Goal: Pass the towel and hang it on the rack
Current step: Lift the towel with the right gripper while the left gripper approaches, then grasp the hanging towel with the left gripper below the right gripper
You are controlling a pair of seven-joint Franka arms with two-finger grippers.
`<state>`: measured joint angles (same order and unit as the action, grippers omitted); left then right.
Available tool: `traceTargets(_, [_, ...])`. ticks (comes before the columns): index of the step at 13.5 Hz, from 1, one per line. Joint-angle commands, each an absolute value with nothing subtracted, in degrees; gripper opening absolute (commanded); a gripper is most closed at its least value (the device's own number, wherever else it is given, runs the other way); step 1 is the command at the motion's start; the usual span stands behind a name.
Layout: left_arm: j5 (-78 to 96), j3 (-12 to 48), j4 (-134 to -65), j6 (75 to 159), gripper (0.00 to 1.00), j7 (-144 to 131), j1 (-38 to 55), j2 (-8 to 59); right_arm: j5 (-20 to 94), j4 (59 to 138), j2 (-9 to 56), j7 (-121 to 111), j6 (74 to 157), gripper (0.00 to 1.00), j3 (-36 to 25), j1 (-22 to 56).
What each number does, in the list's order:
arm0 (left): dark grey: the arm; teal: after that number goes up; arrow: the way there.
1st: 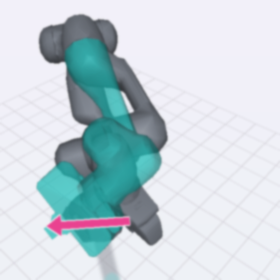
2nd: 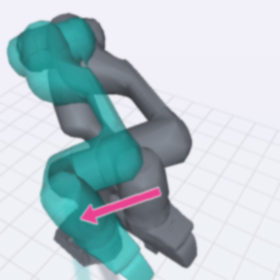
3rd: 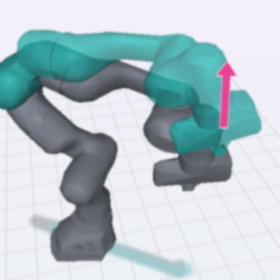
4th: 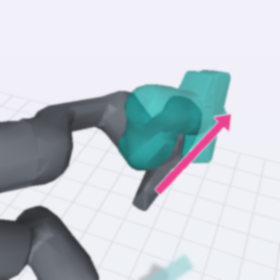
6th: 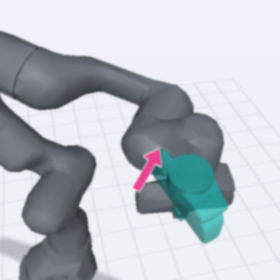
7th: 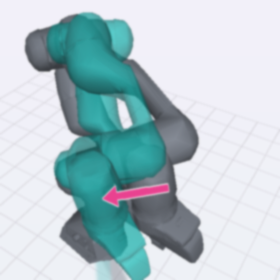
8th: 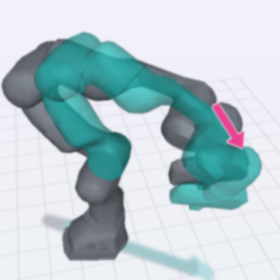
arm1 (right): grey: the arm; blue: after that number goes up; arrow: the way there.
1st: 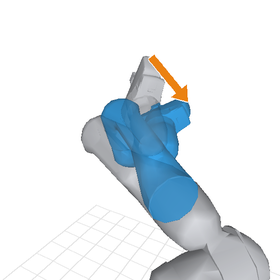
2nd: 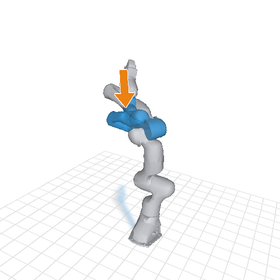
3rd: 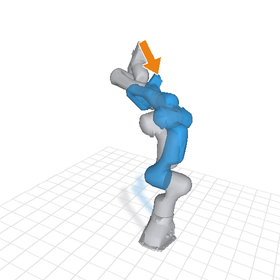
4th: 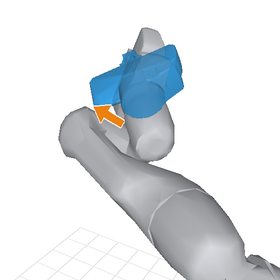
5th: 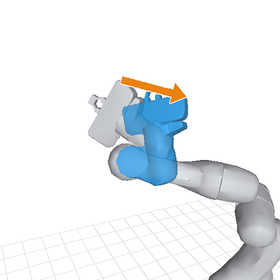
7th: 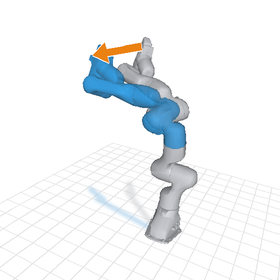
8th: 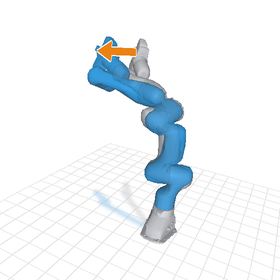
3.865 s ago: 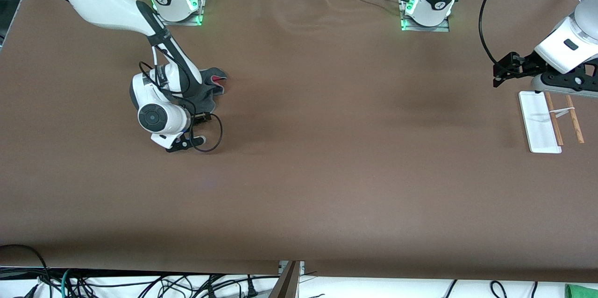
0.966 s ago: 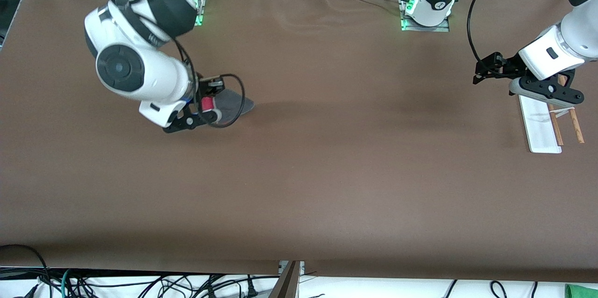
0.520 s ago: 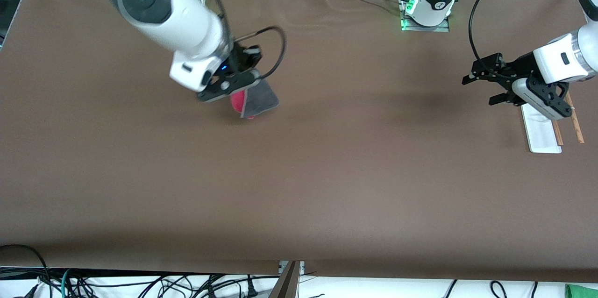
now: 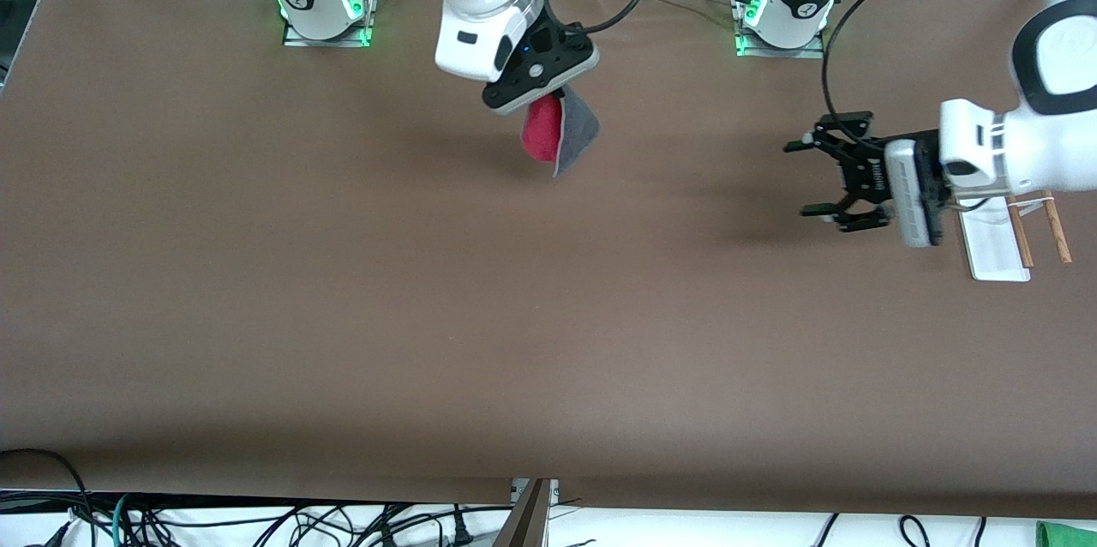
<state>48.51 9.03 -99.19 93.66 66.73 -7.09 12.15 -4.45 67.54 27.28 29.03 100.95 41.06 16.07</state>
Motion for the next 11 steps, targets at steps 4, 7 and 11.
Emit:
traceTargets(4, [60.35, 15.53, -97.38, 92.02, 1.0, 87.77, -5.62, 20.9, -5.27, 64.6, 28.39, 29.36, 104.23, 0.0, 41.75, 20.03])
traceTargets(7, [62.93, 17.84, -96.86, 95.25, 1.0, 96.9, -3.62, 24.95, -5.36, 64.69, 28.48, 29.53, 105.29, 0.0, 41.66, 21.36])
traceTargets(11, [66.18, 17.75, -96.94, 98.96, 1.0, 104.14, 1.48, 26.63, -5.36, 64.69, 28.92, 29.53, 106.17, 0.0, 41.66, 21.97])
